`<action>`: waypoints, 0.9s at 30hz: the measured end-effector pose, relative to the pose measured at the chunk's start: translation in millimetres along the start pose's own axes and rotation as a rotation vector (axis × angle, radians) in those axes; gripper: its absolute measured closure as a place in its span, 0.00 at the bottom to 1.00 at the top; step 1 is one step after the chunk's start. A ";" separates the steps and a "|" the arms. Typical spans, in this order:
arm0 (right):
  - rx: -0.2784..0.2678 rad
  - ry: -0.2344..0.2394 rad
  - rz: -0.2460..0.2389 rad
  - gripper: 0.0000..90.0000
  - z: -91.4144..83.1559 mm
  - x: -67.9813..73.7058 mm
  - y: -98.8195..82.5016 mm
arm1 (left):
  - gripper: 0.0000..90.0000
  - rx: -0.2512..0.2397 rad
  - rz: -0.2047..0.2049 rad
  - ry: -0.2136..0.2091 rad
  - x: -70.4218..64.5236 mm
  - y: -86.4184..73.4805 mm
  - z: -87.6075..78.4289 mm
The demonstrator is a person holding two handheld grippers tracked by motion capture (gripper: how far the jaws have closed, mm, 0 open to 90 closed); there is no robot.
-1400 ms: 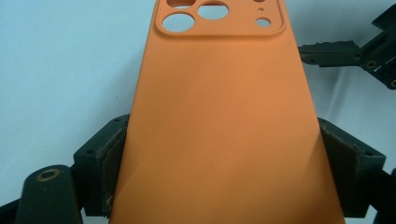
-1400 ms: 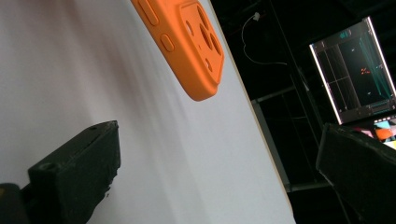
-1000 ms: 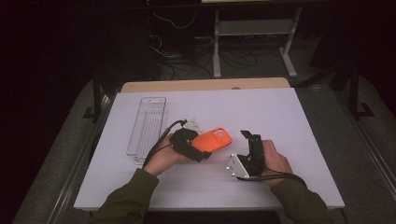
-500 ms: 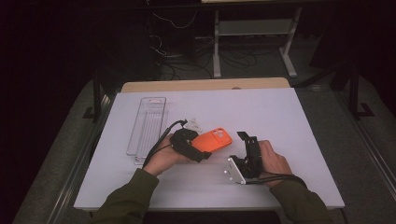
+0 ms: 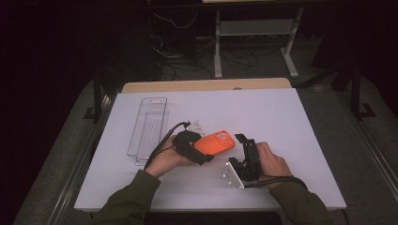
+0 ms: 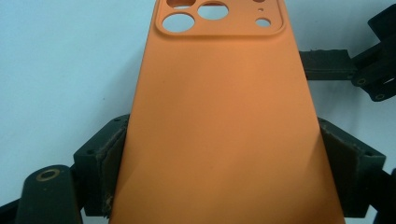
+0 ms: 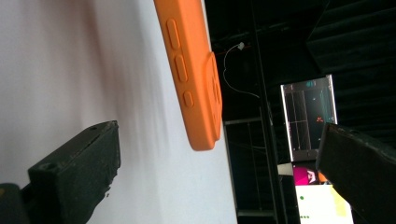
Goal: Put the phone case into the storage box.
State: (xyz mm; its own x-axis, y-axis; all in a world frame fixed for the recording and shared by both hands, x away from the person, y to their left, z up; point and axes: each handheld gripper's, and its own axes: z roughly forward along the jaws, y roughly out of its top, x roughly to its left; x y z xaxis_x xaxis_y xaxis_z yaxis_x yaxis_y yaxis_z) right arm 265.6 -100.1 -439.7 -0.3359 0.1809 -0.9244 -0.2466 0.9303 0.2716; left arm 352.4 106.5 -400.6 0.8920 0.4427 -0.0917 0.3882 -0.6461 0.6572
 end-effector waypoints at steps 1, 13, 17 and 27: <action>-0.007 -0.002 -0.004 0.00 0.3 0.6 0.4 | 0.17 -0.001 0.001 0.001 -0.3 0.1 0.2; -0.040 -0.032 -0.039 0.00 -0.2 4.4 7.3 | 0.17 0.004 0.025 -0.018 -5.8 1.9 2.4; -0.047 -0.029 -0.046 0.00 -0.2 5.6 9.0 | 0.17 0.003 0.027 -0.020 -7.7 2.6 2.9; -0.054 -0.022 -0.054 0.00 0.2 9.4 12.3 | 0.17 0.012 0.054 -0.026 -10.3 4.2 4.6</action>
State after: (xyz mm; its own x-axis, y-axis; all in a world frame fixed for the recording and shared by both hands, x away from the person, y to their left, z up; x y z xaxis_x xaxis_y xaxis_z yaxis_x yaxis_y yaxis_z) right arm 259.6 -86.9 -445.1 -0.3010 0.1387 -0.9435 -0.3127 0.9203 0.2351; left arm 345.9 96.4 -400.3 0.9176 0.3902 -0.0759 0.3416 -0.6765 0.6524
